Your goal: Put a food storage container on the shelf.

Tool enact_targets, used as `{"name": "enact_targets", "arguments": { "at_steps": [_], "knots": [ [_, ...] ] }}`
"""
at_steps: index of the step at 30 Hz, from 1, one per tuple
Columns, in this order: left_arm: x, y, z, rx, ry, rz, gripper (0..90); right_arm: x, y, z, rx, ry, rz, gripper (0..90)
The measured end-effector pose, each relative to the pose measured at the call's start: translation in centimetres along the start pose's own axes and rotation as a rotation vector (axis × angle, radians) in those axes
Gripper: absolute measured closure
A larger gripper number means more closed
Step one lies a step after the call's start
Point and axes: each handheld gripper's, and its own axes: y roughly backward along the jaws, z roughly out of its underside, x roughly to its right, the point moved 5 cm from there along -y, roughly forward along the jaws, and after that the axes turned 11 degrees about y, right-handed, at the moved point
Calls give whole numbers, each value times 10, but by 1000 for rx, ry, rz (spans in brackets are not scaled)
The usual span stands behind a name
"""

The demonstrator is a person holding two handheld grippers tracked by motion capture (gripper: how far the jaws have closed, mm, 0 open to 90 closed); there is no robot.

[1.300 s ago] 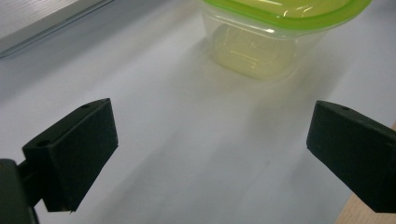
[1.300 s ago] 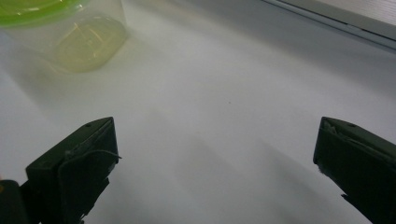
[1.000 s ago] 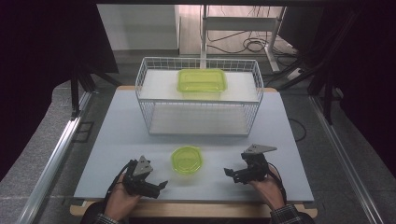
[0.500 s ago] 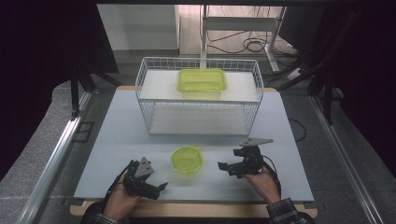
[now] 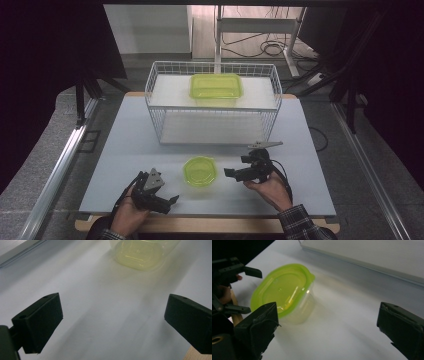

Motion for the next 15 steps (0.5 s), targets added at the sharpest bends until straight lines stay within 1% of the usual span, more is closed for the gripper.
{"name": "enact_targets", "arguments": {
  "at_steps": [1,2,3,7,10,13,15],
  "knots": [
    [0,0,0,-1,0,-1,18,-1,-1,-2,2,-4,-8,59],
    [-1,1,1,-2,0,-1,18,-3,-4,-5,-1,-6,-35,83],
    [-1,2,1,0,3,-4,18,-3,-4,-5,-1,-6,-35,83],
    [-3,4,3,7,14,-7,18,-4,-9,-9,-12,10,-57,155],
    [-4,4,3,4,15,-9,18,-2,-13,-11,-17,-23,-81,221],
    [-3,4,4,-3,9,-9,19,0,-19,-11,-21,-64,-121,279],
    [-3,3,4,-9,4,-10,18,1,-24,-12,-25,-81,-149,302]
  ]
}}
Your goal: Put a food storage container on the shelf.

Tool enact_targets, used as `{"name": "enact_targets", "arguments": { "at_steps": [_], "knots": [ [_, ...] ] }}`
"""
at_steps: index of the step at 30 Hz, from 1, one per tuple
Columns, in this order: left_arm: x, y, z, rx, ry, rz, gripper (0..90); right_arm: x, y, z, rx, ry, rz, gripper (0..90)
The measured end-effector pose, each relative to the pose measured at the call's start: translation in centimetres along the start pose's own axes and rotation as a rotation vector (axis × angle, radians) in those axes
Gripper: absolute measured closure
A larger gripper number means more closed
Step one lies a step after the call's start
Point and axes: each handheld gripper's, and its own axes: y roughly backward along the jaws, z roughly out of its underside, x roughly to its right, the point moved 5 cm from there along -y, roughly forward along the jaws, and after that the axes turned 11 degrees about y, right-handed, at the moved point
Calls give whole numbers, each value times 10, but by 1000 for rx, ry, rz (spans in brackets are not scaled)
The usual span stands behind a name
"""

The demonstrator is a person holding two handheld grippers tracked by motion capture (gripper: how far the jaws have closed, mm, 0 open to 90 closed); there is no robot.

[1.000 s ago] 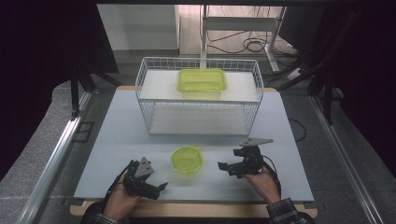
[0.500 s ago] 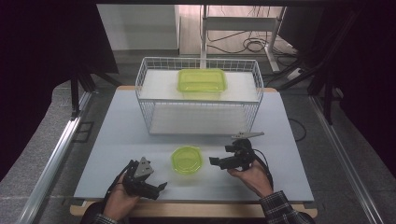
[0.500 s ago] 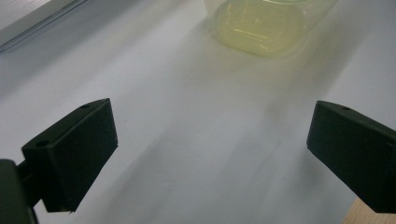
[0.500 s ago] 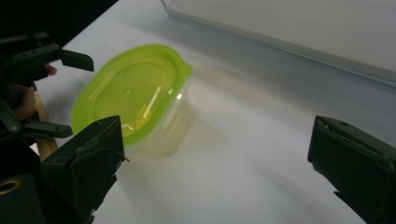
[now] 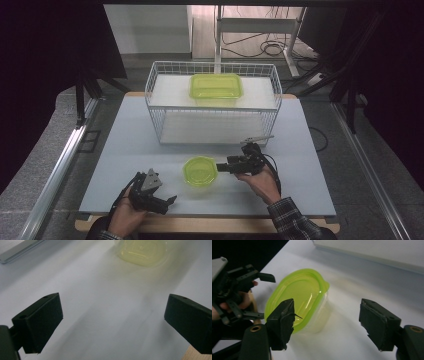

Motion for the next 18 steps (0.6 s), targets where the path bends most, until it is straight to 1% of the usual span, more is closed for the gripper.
{"name": "enact_targets", "arguments": {
  "at_steps": [1,4,10,12,16,18],
  "knots": [
    [0,0,0,-1,-1,0,19,0,-2,0,-4,-15,-16,308],
    [0,0,0,1,-1,2,19,0,-9,-2,-13,-36,-47,344],
    [0,0,0,2,-3,4,19,3,-21,-4,-41,-84,-80,487],
    [0,0,0,1,-4,5,19,4,-24,-4,-50,-95,-99,524],
    [1,0,1,-2,-10,5,19,6,-29,-2,-65,-143,-143,639],
    [1,0,0,-3,-12,6,19,7,-30,-2,-55,-173,-174,713]
  ]
}}
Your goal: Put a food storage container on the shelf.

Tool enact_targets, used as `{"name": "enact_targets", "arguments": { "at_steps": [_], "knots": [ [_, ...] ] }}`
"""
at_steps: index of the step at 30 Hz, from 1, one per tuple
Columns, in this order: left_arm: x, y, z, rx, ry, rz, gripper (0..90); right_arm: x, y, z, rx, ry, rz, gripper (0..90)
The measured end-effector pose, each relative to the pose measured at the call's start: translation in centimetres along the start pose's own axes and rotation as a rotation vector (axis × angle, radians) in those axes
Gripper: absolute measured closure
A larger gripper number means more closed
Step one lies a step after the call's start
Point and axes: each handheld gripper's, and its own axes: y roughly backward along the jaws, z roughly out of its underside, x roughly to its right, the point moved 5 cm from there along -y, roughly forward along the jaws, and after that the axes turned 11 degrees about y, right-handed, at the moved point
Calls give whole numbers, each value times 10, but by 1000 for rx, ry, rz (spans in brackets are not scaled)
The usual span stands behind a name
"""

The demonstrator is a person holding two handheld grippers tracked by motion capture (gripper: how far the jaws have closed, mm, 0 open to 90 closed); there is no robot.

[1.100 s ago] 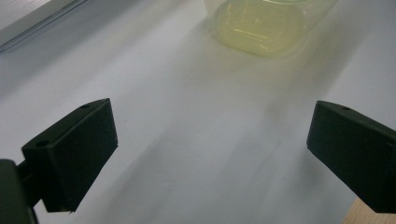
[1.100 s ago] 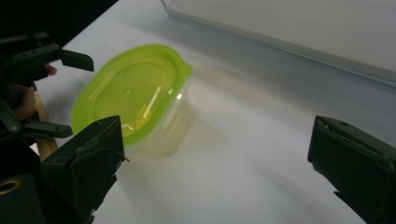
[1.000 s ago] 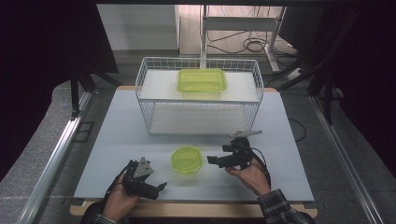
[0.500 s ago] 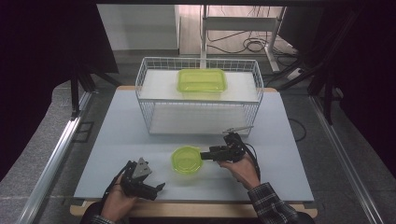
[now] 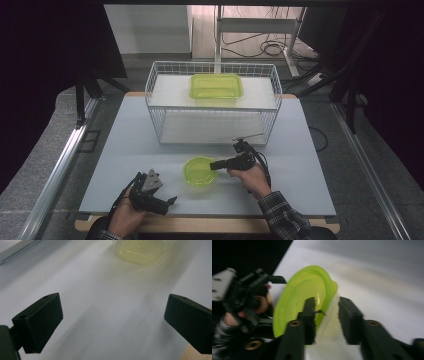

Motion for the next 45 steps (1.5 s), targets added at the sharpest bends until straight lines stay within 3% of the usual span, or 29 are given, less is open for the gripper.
{"name": "enact_targets", "arguments": {
  "at_steps": [4,12,22,45],
  "knots": [
    [0,0,0,-1,-2,0,19,-1,1,-1,-1,-55,-48,798],
    [0,0,0,1,-3,-2,20,-5,8,-2,13,-72,-47,810],
    [-1,1,-1,11,1,-7,20,-15,25,-13,61,-33,-31,810],
    [-3,1,-1,8,21,-10,21,-37,70,-48,142,-12,-29,809]
  ]
}}
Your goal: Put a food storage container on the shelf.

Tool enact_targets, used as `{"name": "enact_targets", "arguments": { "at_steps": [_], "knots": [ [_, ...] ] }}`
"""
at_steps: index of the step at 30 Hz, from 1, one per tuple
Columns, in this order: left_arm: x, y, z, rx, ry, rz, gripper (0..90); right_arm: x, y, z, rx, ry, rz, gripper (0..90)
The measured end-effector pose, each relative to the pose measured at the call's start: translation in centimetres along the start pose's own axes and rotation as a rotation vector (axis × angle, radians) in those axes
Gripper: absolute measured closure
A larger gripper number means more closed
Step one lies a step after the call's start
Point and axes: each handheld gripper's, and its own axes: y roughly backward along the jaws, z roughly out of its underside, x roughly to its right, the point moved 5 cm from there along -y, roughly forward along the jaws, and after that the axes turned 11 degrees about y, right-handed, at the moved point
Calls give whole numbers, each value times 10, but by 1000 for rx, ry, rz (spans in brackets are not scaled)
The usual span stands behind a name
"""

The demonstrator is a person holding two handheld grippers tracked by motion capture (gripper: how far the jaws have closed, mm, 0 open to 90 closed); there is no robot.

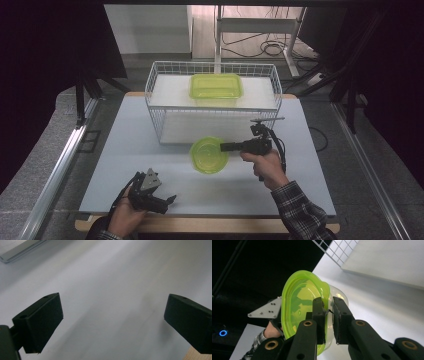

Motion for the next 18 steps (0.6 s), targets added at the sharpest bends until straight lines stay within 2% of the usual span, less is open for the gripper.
{"name": "enact_targets", "arguments": {
  "at_steps": [5,11,18],
  "knots": [
    [0,-1,0,-6,-4,1,21,-6,5,-10,12,-4,-12,810],
    [0,-1,0,-4,-4,-1,21,-14,13,-25,36,16,-11,810],
    [0,-1,0,-6,-5,0,21,-21,26,-44,77,35,4,810]
  ]
}}
